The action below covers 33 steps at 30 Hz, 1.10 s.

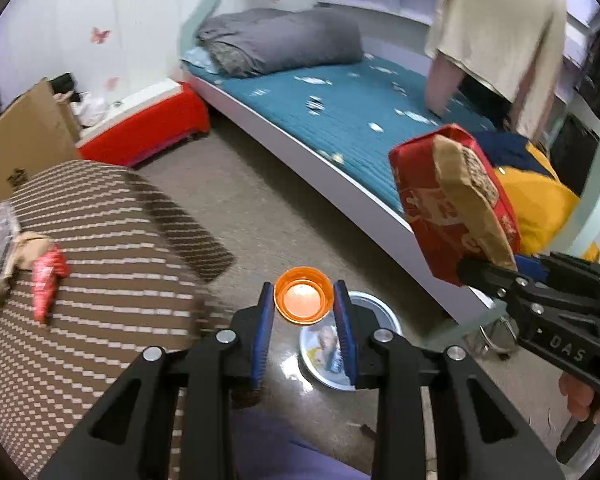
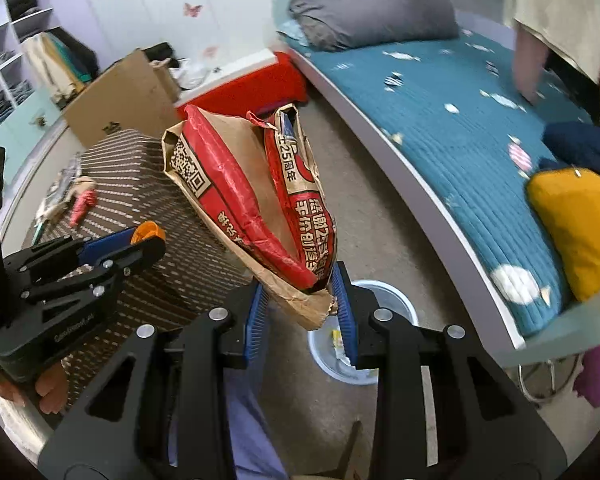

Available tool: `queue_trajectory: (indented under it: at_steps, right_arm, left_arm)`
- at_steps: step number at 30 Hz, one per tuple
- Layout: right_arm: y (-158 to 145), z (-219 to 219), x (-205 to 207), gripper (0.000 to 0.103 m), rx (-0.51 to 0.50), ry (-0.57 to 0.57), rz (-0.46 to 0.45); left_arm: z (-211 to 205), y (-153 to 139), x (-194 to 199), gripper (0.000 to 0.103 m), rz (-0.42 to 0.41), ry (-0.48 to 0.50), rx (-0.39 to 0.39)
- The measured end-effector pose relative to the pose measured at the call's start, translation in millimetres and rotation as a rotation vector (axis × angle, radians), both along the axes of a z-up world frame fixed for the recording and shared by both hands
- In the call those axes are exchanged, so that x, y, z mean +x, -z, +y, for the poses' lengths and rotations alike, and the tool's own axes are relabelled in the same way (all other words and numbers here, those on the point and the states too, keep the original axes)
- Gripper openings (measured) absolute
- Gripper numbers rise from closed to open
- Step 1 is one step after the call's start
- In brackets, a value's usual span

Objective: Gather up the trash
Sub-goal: 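Carry the lid and paper bag over the bucket and open both grippers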

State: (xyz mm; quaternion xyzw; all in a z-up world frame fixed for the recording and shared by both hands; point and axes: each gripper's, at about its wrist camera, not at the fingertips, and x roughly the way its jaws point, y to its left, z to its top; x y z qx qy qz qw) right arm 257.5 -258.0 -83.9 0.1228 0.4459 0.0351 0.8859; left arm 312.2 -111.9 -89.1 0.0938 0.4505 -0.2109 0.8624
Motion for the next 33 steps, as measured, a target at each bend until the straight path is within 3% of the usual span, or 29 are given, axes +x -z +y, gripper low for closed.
queue_trajectory:
  at_steps: [14,15,16,17,20,29,31,32,33]
  right_arm:
    - [60.9,-59.3,-27.4,0.032,0.008,0.156,0.154]
    - [63.7,-61.1,-29.2,0.032,0.012,0.165,0.161]
    - [67.9,-63.9,-31.6,0.032,0.019,0.180,0.171]
    - [70.6,-65.6,-33.2,0.032,0.024,0.193,0.178]
    - [78.1,-65.3,-37.4,0.032,0.030,0.207,0.195]
    - [91.5,-36.9,-17.4,0.032,0.037,0.146,0.231]
    - [88.0,-29.2,-8.8,0.035,0.031,0.138,0.228]
    - [85.5,-28.2,-6.2,0.045,0.023,0.147,0.214]
    - [81.5,-27.8,-4.3,0.072,0.014,0.155,0.194]
  left_arm:
    - [-79.8,64.7,-2.2,0.030,0.129,0.157,0.079]
    - [-84.0,66.3,-2.2,0.037,0.125,0.164,0.076]
    - [-86.5,67.1,-1.7,0.051,0.123,0.159,0.079]
    - [-87.1,67.4,-0.8,0.080,0.120,0.146,0.081]
    - [-83.2,63.7,-0.7,0.081,0.090,0.135,0.051]
    - [-46.4,65.2,6.2,0.081,0.095,0.067,0.076]
    - [-34.5,62.8,9.5,0.081,0.092,0.039,0.075]
    - [-30.0,61.4,11.0,0.081,0.089,0.027,0.074]
    - [-23.8,59.4,13.2,0.081,0.086,0.012,0.070]
